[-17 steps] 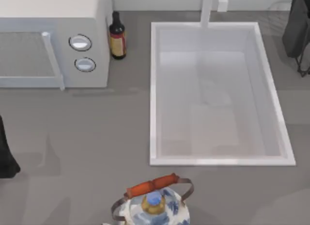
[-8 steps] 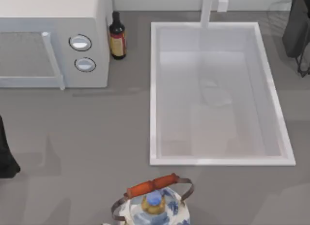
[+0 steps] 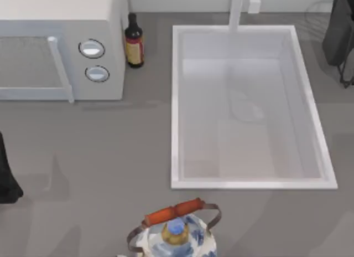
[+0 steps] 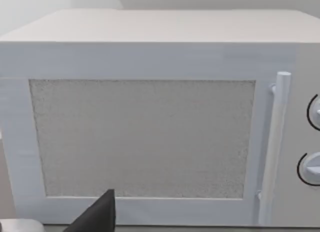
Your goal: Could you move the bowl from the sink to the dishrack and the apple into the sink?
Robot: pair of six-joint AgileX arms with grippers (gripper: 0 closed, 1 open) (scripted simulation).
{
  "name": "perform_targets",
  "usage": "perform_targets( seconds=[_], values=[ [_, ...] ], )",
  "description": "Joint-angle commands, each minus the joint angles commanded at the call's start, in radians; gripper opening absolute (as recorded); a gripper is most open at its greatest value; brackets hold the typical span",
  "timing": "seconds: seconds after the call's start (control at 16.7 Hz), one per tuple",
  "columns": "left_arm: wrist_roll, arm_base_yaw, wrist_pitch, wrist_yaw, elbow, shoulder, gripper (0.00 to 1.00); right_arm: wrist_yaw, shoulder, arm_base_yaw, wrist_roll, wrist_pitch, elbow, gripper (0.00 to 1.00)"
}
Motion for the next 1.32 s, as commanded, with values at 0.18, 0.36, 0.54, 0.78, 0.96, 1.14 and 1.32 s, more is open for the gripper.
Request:
perform_targets(
  seconds=[0.18, 0.36, 0.54, 0.78, 0.96, 1.14, 1.32],
  values=[
    [0.000, 0.000, 0.000, 0.000, 0.000, 0.000, 1.00, 0.000, 0.027, -0.002, 0.000, 0.031, -0.026, 1.00],
    [0.000, 0.000, 0.000, 0.000, 0.000, 0.000, 1.00, 0.000, 0.027, -0.002, 0.000, 0.031, -0.026, 1.00],
    [0.000, 0.000, 0.000, 0.000, 0.000, 0.000, 1.00, 0.000, 0.027, -0.002, 0.000, 0.031, -0.026, 0.77],
    [0.000, 0.000, 0.000, 0.000, 0.000, 0.000, 1.00, 0.000, 0.027, -0.002, 0.000, 0.031, -0.026, 0.47],
    [0.000, 0.000, 0.000, 0.000, 0.000, 0.000, 1.00, 0.000, 0.027, -0.002, 0.000, 0.031, -0.026, 0.25],
    [0.000, 0.000, 0.000, 0.000, 0.000, 0.000, 1.00, 0.000, 0.027, -0.002, 0.000, 0.031, -0.026, 0.02],
    [0.000, 0.000, 0.000, 0.000, 0.000, 0.000, 1.00, 0.000, 0.027, -0.002, 0.000, 0.031, -0.026, 0.00]
  ],
)
